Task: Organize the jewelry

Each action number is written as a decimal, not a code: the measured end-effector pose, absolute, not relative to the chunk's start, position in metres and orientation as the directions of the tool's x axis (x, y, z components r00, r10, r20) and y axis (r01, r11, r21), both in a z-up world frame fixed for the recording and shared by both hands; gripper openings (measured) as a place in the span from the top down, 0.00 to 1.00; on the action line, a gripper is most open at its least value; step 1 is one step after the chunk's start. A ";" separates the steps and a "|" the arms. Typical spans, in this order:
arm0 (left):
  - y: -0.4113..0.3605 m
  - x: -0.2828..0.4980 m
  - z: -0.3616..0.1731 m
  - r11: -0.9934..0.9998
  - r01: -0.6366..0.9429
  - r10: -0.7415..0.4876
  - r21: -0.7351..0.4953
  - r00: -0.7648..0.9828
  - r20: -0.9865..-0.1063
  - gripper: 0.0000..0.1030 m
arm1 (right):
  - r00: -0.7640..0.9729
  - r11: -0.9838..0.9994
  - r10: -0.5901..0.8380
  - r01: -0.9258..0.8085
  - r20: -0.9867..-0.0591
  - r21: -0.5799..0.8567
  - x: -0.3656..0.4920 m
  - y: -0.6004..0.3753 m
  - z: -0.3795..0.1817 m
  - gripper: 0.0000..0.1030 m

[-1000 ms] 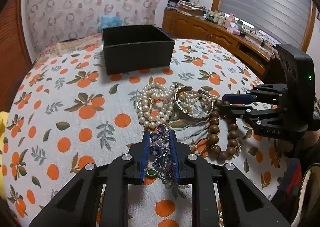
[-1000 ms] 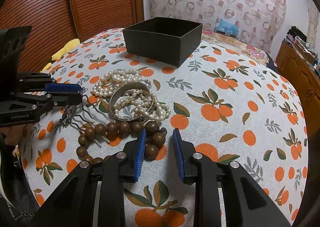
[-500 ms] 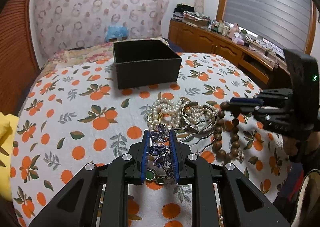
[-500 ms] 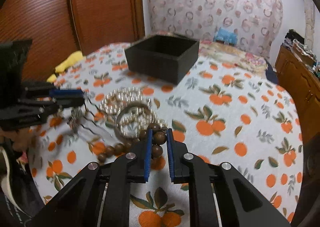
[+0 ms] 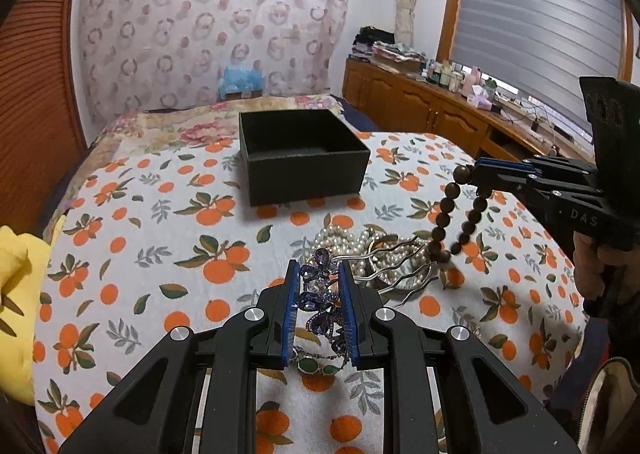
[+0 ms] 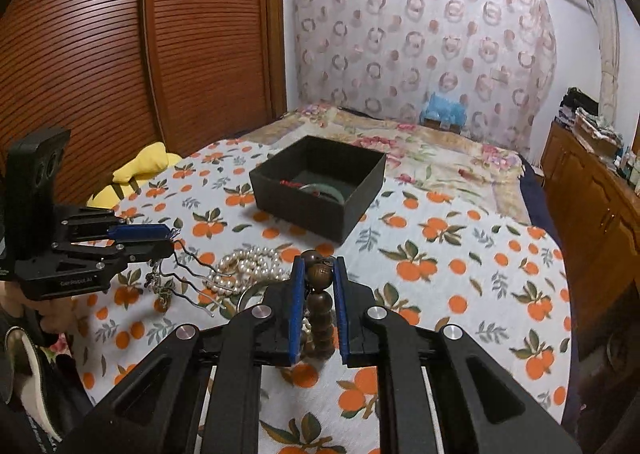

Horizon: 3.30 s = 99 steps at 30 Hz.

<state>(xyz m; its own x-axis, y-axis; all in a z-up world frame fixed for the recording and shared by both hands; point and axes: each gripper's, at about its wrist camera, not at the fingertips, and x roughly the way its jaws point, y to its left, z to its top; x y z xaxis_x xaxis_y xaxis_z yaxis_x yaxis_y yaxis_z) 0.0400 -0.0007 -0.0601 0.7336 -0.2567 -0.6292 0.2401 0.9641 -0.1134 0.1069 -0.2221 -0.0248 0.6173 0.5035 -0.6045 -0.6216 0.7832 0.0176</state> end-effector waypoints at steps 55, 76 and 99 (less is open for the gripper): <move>0.029 0.069 -0.007 0.968 0.218 -0.248 -0.121 0.806 -0.538 0.83 | 0.512 0.710 0.606 -0.693 -0.609 0.124 0.105 -0.182 -0.054 0.66; 0.005 0.069 0.014 0.949 0.274 -0.314 -0.153 0.808 -0.499 0.83 | 0.446 0.635 0.702 -0.745 -0.555 0.205 0.110 -0.136 -0.047 0.68; 0.012 0.086 -0.024 0.974 0.201 -0.226 -0.106 0.792 -0.567 0.83 | 0.521 0.654 0.708 -0.738 -0.477 0.165 0.088 -0.162 -0.023 0.94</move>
